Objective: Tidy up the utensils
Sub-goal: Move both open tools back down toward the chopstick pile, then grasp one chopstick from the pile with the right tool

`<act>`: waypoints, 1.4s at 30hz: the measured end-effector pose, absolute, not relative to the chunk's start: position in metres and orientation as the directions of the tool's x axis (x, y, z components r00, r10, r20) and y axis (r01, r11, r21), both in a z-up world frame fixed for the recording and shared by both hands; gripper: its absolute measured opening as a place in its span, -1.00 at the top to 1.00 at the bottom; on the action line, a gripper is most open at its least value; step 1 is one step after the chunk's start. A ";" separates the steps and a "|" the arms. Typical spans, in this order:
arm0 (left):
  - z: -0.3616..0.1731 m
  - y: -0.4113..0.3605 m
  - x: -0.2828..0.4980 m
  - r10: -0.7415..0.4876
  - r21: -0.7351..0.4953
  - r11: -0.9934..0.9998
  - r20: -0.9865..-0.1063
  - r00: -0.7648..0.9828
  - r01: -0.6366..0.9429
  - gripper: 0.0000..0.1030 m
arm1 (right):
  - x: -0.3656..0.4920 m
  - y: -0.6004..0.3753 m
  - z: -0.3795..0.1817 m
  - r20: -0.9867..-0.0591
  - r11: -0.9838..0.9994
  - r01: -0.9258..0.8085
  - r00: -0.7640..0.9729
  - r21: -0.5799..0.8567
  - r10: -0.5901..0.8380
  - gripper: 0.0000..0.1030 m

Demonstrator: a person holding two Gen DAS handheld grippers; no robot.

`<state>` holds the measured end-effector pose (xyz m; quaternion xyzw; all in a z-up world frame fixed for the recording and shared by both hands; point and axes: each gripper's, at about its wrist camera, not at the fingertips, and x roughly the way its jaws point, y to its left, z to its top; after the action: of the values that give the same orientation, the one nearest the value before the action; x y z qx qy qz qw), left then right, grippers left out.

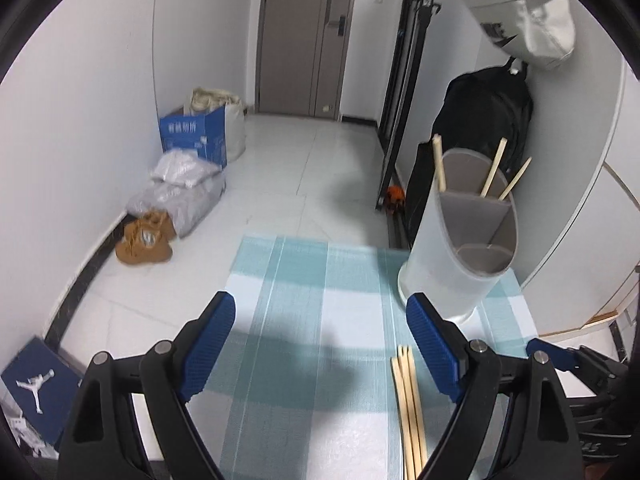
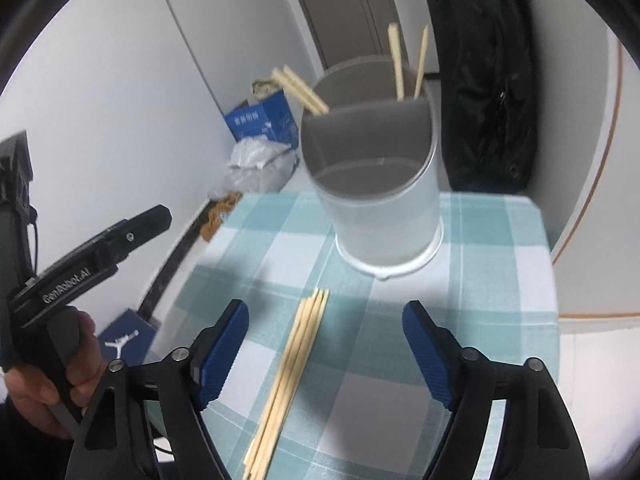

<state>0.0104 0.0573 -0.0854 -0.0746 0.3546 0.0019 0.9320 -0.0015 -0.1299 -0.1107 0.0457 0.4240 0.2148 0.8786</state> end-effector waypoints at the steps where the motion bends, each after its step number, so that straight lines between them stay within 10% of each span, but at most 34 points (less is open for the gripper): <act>1: -0.088 0.058 0.011 -0.059 -0.144 0.988 -0.678 0.732 -0.054 -0.63 | 0.000 -0.126 -0.116 -0.742 0.906 -0.342 0.534 0.249 0.405 -0.44; 26: -0.114 0.113 0.026 -0.048 -0.229 0.938 -0.828 0.558 -0.259 -0.63 | 0.049 -0.067 -0.181 -0.934 0.939 -0.332 0.301 0.086 0.192 0.66; 42: -0.119 0.120 0.032 -0.068 -0.243 0.934 -0.840 0.538 -0.262 -0.63 | 0.052 -0.090 -0.181 -0.932 0.954 -0.255 0.281 0.159 0.231 0.84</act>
<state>0.0317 0.1200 -0.1190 -0.1727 0.4774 0.0565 0.8597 0.0524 -0.0902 -0.1813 -0.0103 0.5802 0.1517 0.8002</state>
